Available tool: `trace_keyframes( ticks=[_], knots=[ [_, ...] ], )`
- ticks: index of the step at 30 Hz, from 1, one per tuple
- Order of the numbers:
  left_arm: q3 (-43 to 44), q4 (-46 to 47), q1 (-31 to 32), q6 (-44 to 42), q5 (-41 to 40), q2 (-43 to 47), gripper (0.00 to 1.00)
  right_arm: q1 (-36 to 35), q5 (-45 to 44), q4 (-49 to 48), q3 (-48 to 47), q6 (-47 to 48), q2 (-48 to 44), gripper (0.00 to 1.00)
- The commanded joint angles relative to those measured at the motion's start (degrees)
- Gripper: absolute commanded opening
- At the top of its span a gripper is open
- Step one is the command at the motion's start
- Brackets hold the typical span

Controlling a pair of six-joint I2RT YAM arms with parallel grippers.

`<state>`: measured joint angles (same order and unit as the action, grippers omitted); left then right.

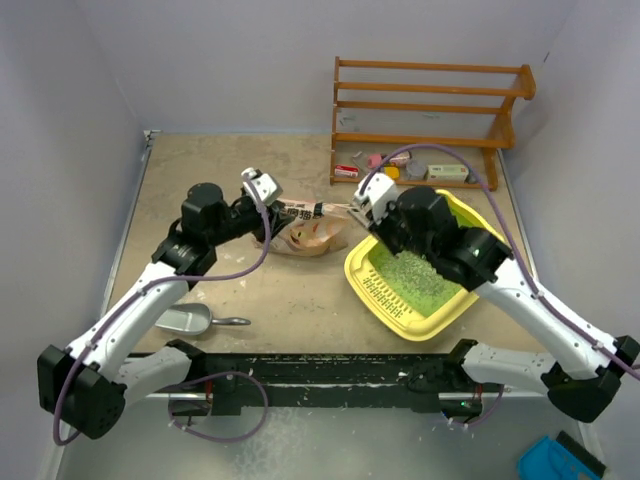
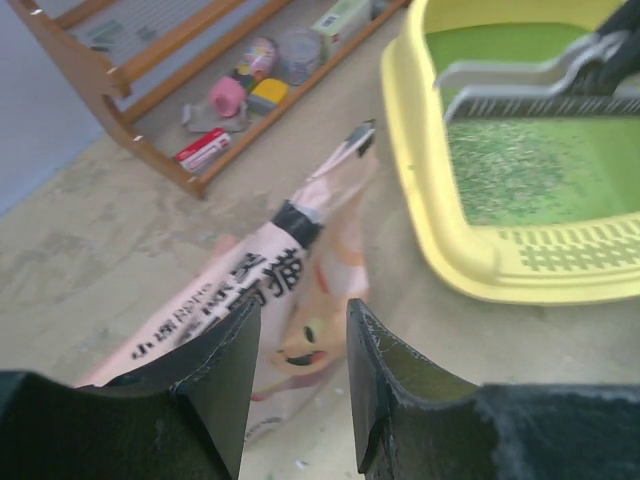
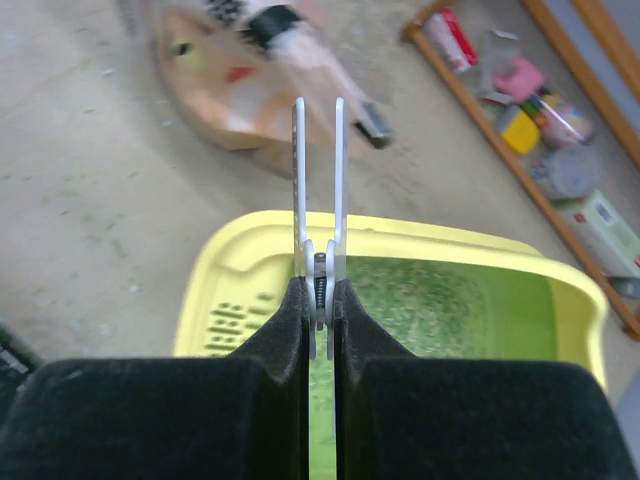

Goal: Fill the litter box with clean litter

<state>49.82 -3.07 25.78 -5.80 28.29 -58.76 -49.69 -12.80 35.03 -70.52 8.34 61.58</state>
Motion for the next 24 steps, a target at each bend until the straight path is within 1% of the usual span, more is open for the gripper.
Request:
trace_keyframes(
  ticks=[1,2,5,7,10,14,21,24],
  knots=[
    [3.81,2.99,-0.03,-12.08,-5.60,-5.78,0.44,10.66,9.60,-2.28,-5.74,7.96,2.57,0.00],
    [4.58,2.13,-0.03,-15.45,-5.52,-7.35,0.44,11.99,12.44,-1.62,-6.98,9.13,4.06,0.00],
    [6.94,-0.37,-0.03,-22.07,-4.86,-11.66,0.45,14.82,20.15,2.44,-13.01,11.60,9.95,0.00],
    [8.35,-3.58,-0.02,-26.58,-4.49,-13.78,0.46,15.06,23.11,5.42,-17.30,12.90,13.64,0.00],
    [8.44,-3.65,0.02,-31.95,-6.27,-15.80,0.46,15.15,26.87,7.20,-21.64,13.95,17.30,0.00],
    [7.40,-1.74,-0.03,-36.94,-6.51,-17.44,0.47,15.17,28.06,9.73,-25.32,15.06,21.52,0.00],
    [6.97,0.23,0.04,-41.92,-9.33,-19.56,0.48,15.63,29.13,13.03,-29.70,18.91,27.76,0.00],
    [6.91,1.34,-0.03,-42.75,-9.45,-20.81,0.47,16.40,28.74,14.19,-32.85,21.65,30.79,0.00]
  ],
)
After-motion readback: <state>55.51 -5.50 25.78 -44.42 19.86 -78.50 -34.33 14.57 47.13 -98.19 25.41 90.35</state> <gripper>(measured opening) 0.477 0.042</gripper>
